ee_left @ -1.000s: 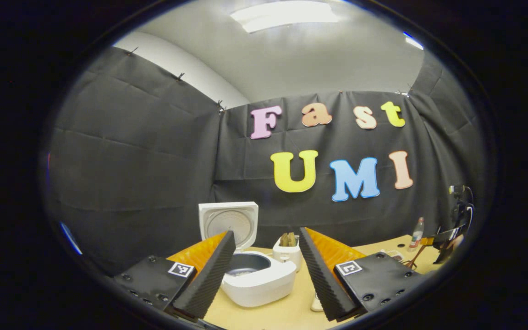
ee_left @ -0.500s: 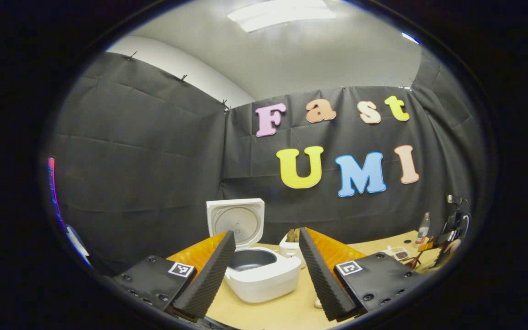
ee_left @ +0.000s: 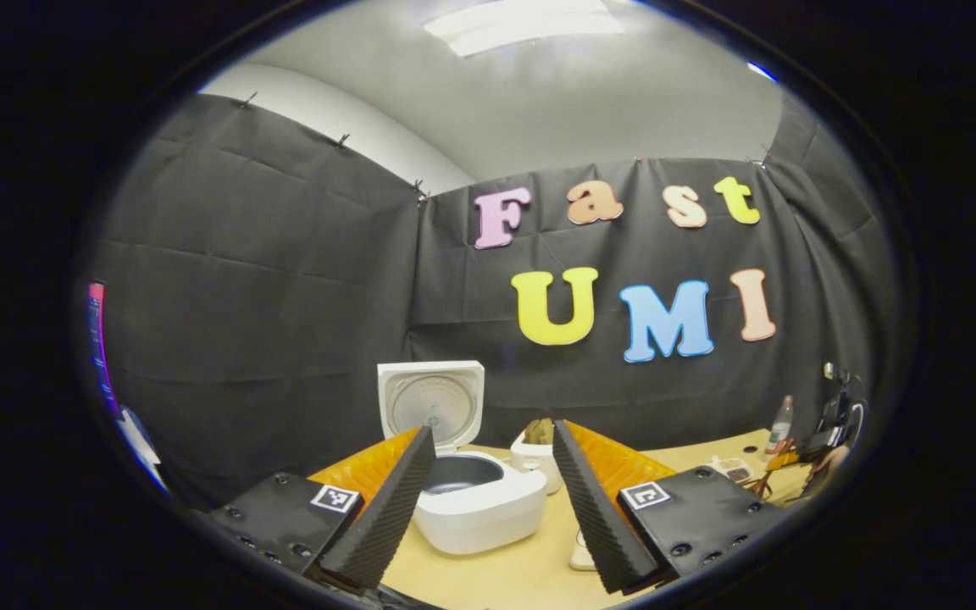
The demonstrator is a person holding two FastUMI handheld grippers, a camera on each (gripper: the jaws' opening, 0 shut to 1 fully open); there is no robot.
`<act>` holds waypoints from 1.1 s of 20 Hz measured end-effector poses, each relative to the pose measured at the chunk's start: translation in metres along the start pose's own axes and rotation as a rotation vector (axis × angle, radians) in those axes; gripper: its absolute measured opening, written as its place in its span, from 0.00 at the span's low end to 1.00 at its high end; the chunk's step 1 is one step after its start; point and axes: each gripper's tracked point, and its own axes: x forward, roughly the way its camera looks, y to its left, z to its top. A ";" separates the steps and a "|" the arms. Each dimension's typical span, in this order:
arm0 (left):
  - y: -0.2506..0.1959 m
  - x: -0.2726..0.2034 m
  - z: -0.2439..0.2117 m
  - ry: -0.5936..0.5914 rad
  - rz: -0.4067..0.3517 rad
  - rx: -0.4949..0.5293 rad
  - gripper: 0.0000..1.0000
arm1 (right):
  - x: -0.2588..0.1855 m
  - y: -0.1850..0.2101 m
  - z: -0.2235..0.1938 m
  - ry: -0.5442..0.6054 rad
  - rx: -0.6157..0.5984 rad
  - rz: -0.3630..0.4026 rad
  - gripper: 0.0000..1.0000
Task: Close the left gripper, press the button to open the rice cooker; take a wooden spoon from the chopstick holder with the right hand, scoop a spoonful of rice and pour it into the rice cooker, then put the wooden spoon back into the chopstick holder.
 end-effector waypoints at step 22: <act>0.102 0.108 -0.031 0.016 -0.223 -0.056 0.95 | -0.079 0.148 0.034 -0.292 0.004 -0.068 0.12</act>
